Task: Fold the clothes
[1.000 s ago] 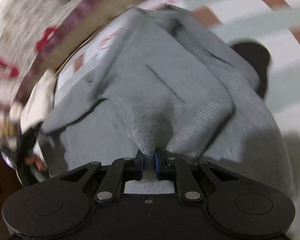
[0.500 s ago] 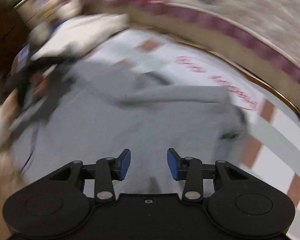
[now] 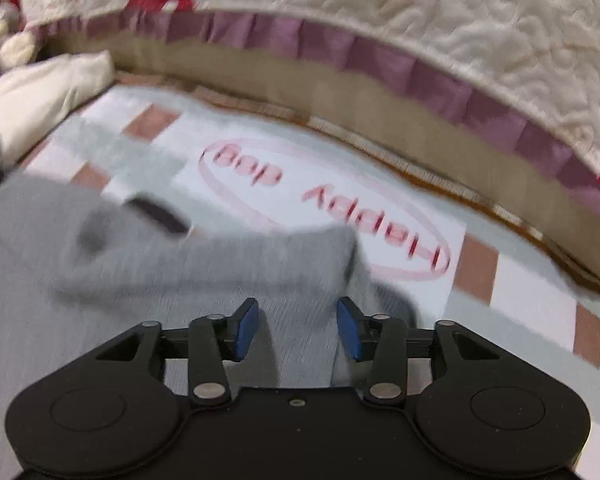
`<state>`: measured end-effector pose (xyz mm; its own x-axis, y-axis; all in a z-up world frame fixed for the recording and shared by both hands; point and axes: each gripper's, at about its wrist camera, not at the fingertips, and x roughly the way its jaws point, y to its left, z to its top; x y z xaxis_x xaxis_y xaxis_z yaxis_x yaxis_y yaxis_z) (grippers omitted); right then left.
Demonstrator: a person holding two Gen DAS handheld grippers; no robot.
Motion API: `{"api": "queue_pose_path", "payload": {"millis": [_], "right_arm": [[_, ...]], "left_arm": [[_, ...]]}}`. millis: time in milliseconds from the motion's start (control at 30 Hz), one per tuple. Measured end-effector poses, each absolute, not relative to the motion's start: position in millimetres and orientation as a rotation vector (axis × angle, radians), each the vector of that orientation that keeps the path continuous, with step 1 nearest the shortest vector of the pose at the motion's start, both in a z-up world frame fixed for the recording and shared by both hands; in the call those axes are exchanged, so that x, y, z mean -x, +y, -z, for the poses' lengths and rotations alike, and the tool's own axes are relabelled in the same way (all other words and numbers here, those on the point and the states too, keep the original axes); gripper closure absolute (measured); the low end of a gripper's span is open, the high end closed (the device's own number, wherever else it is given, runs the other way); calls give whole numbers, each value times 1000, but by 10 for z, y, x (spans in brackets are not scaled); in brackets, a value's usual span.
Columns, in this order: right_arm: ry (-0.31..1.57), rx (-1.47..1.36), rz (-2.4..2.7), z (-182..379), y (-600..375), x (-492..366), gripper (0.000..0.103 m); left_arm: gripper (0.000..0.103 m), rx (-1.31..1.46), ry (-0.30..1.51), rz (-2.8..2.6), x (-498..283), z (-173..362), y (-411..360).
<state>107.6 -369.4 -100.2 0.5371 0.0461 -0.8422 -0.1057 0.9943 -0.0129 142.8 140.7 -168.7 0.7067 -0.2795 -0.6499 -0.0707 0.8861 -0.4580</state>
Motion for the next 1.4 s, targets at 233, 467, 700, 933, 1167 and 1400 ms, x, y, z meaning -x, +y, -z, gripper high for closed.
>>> {"api": "queue_pose_path", "payload": {"millis": [233, 467, 700, 933, 1167, 1400], "right_arm": [[1025, -47, -135, 1133, -3755, -1065, 52], [917, -266, -297, 1117, -3806, -781, 69], [903, -61, -228, 1264, -3532, -961, 95], [631, -330, -213, 564, -4175, -868, 95], [685, -511, -119, 1000, -4513, -1634, 85], [779, -527, -79, 1266, -4641, -1472, 63]], "left_arm": [[95, 486, 810, 143, -1472, 1734, 1407], [95, 482, 808, 167, -1477, 1715, 1393], [96, 404, 804, 183, -1484, 1758, 1321], [97, 483, 824, 105, -1825, 1647, 1334], [95, 666, 909, -49, -2357, 1684, 1417], [57, 559, 805, -15, -1997, 1440, 1141]]}}
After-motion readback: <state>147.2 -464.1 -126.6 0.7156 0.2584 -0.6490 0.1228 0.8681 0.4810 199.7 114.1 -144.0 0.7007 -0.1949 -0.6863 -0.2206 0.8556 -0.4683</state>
